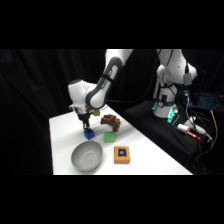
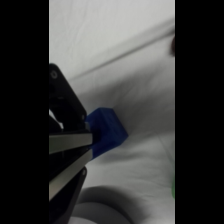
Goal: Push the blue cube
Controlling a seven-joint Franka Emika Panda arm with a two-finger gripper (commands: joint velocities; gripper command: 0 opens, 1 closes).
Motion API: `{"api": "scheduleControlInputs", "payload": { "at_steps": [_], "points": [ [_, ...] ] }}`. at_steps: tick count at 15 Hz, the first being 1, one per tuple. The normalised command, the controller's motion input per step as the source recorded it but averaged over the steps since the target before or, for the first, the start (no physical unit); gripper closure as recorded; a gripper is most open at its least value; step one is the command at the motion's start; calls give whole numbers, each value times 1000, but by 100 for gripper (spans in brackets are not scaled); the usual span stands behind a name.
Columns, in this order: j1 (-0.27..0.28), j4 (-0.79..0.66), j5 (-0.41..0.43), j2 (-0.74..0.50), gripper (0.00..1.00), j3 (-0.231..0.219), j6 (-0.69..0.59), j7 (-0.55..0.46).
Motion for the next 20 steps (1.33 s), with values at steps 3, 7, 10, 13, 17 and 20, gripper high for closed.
{"api": "scheduleControlInputs", "payload": {
  "at_steps": [3,7,10,13,17,20],
  "points": [
    [-66,-111,133,-61,96,100,88,-68],
    [-2,-278,43,-422,96,44,-70,-66],
    [38,-239,-30,-558,97,-9,-318,-30],
    [68,-119,-108,-508,95,-50,-461,13],
    [92,10,-177,-380,96,-66,-435,63],
    [76,101,-134,-235,95,-44,-331,65]
  ]
}}
